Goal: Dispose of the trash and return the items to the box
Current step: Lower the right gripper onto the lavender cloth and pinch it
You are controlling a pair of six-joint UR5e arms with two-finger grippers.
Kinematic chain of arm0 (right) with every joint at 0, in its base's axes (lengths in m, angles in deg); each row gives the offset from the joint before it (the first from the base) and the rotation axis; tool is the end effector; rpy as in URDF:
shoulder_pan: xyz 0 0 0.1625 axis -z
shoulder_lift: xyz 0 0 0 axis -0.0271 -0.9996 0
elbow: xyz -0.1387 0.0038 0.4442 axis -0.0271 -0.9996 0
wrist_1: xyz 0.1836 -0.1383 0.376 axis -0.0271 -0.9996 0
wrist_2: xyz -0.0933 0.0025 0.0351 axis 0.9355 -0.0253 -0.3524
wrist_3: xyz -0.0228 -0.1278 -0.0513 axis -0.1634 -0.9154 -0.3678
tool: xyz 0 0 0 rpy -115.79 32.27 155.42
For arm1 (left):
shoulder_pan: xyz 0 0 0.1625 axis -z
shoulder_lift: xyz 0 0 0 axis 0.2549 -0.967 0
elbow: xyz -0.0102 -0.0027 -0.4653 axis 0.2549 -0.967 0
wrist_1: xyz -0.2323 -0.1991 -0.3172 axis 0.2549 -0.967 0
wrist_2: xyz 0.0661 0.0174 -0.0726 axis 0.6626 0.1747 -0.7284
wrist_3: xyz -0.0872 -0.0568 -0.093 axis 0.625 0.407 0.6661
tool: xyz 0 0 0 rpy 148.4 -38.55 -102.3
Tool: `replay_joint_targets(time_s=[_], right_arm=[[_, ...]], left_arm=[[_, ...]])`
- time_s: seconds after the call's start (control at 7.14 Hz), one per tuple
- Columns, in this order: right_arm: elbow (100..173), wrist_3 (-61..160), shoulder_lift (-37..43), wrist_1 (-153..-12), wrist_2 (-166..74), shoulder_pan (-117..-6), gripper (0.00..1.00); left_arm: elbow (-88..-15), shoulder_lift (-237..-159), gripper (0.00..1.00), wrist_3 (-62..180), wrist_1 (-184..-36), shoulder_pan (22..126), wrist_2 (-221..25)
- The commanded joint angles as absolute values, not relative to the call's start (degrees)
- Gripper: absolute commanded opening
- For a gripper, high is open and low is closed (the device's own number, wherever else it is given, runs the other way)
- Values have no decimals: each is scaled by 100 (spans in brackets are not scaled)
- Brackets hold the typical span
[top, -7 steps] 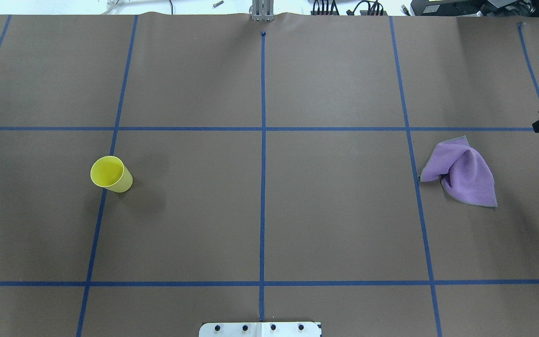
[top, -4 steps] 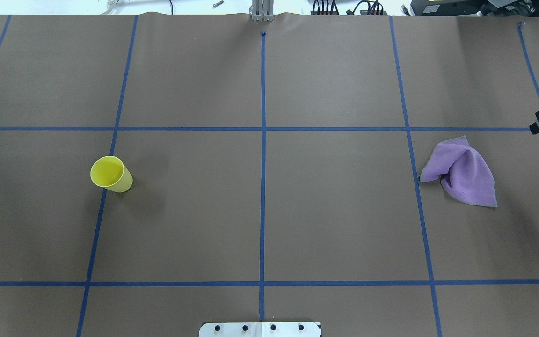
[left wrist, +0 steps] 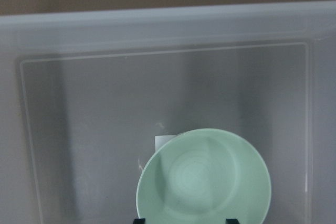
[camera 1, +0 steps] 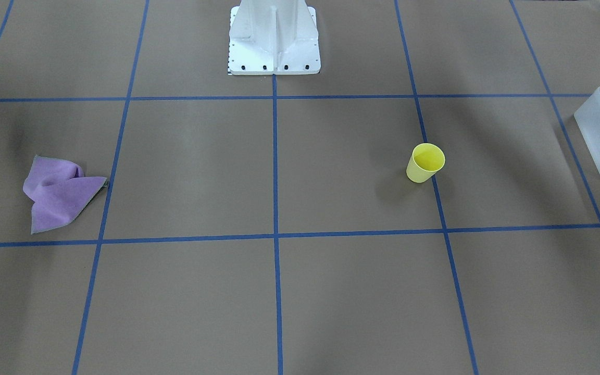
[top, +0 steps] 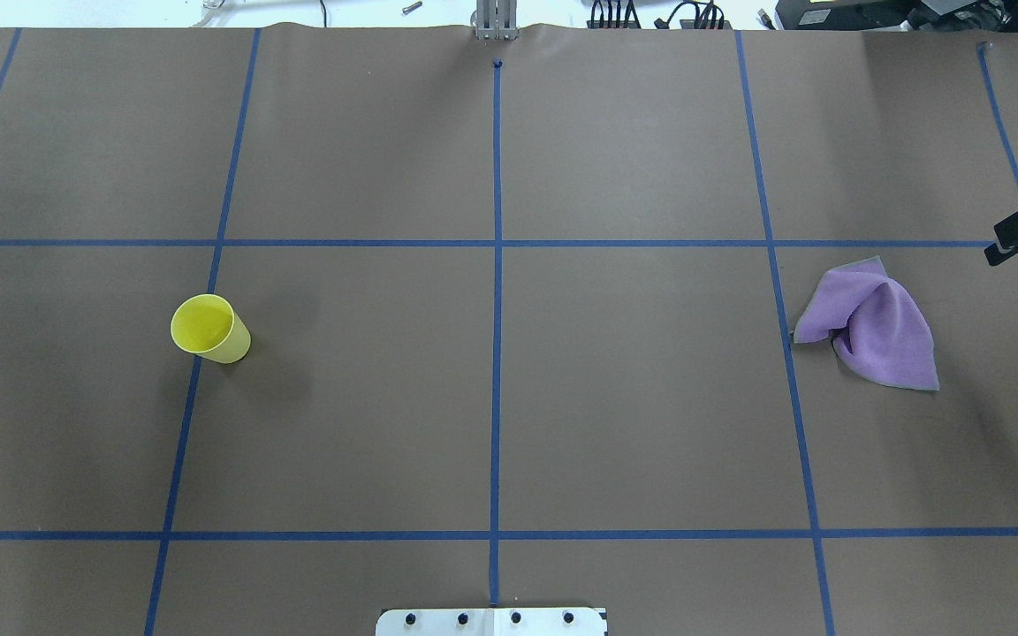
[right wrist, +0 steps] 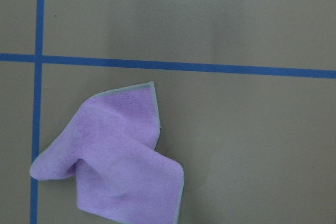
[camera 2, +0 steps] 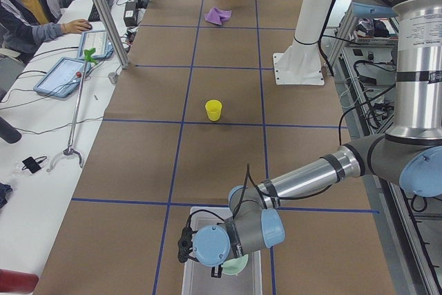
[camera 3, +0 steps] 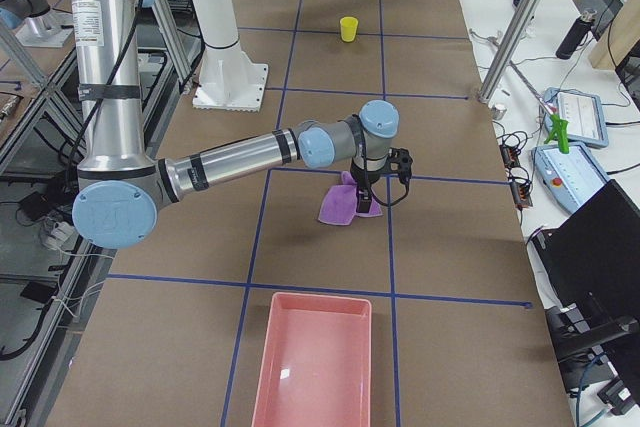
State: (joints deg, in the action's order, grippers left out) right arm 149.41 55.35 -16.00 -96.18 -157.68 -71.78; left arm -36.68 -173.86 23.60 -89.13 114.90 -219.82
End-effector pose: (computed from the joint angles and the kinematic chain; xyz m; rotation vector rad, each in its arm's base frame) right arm -0.1483 -0.5171 0.5722 -0.0231 -0.8187 -0.0650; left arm -0.0978 -0.4259 0.8639 0.0342 0.9516 0.0591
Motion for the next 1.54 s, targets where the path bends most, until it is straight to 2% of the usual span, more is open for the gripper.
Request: replay_joint_targets(time_s=[0.0,0.28,0.56,0.7,0.84,0.98,1.4], right_arm=[[14930,6618,-1629,-9010,-15492,-6575,100],[14781,7916,-1638,-8006,-14614,-5556,100],[14465,7866,-1594,-7548,-14365,-5263,100],[14412,7875,-1577,-7458,-14295,-5201,90],[14376,7866,-1455,-7466,-14294,-5209,37],[14358,7805,-1419,-7475,-14363,-5209,0],[14358,7095,-1331,-7545,-14591,-5672,0]], left_arm=[[-5124,-17063,68,3968,-8878,11444,-22209],[-5393,-17062,68,4214,-8887,11373,-22244],[-5622,-17053,68,4467,-8887,11137,-22235],[-5675,-17053,68,4712,-8930,10971,-22244],[-5815,-17062,68,4976,-8939,10821,-22235],[-5973,-17062,68,5205,-8939,10715,-22235],[-6026,-17062,68,5260,-8939,10670,-22244]])
